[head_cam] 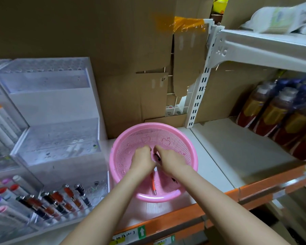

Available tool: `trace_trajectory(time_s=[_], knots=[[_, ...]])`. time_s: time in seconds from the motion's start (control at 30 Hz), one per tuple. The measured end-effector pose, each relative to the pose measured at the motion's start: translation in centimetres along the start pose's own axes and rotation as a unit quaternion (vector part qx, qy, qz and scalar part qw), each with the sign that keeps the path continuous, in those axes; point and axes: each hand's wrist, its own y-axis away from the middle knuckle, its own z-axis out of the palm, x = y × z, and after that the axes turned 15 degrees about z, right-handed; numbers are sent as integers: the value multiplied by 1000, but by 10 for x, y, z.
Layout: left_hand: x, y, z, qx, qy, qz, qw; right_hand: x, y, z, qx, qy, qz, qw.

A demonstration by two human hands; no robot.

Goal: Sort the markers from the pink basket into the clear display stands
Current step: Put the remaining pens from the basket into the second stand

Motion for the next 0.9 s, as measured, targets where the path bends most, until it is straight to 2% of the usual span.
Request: trace_trajectory(time_s=[0.13, 0.23, 0.47, 0.67, 0.77, 0.9], knots=[[1, 0, -5, 30, 30, -24, 999, 2, -7, 3, -24, -21, 9, 999], [3, 1, -10, 64, 70, -20, 995, 4, -13, 0, -29, -93, 7, 995], [21, 18, -36, 153, 142, 59, 976, -10, 0, -31, 7, -295, -52, 954], [37, 60, -86, 246, 111, 192, 943, -37, 41, -66, 67, -417, -104, 901], [38, 87, -113, 277, 121, 241, 922, -54, 67, -80, 83, -460, -132, 874], [32, 122, -139, 308, 101, 242, 915, -76, 93, -84, 97, -471, -167, 861]])
